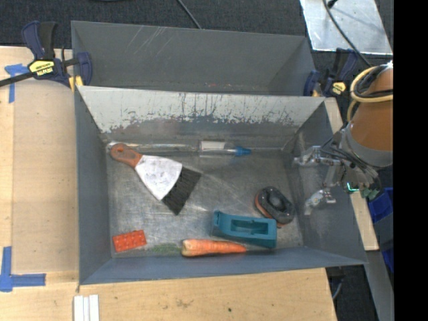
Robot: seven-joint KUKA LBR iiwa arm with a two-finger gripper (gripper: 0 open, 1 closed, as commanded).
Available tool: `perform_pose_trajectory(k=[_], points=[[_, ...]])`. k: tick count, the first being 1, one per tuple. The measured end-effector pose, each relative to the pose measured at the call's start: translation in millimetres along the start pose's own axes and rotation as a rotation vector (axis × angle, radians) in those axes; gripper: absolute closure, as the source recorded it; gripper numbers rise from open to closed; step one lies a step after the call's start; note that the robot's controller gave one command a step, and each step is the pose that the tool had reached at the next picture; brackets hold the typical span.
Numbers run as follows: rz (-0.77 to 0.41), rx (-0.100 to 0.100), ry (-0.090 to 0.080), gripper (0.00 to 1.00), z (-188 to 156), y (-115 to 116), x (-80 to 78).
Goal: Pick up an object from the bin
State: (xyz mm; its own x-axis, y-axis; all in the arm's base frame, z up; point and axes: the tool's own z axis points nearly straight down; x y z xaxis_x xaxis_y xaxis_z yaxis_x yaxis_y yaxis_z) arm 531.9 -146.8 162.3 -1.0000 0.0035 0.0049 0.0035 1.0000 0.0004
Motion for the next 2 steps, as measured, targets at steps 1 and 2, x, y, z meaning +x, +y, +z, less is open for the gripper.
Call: perform_pose_trajectory(k=[1, 2], points=[[-0.003, 0.002, -0.008, 0.00, -4.5, 0.6, -2.0], [0.059, 0.006, -0.018, 0.00, 72.0, 51.7, 33.7]])
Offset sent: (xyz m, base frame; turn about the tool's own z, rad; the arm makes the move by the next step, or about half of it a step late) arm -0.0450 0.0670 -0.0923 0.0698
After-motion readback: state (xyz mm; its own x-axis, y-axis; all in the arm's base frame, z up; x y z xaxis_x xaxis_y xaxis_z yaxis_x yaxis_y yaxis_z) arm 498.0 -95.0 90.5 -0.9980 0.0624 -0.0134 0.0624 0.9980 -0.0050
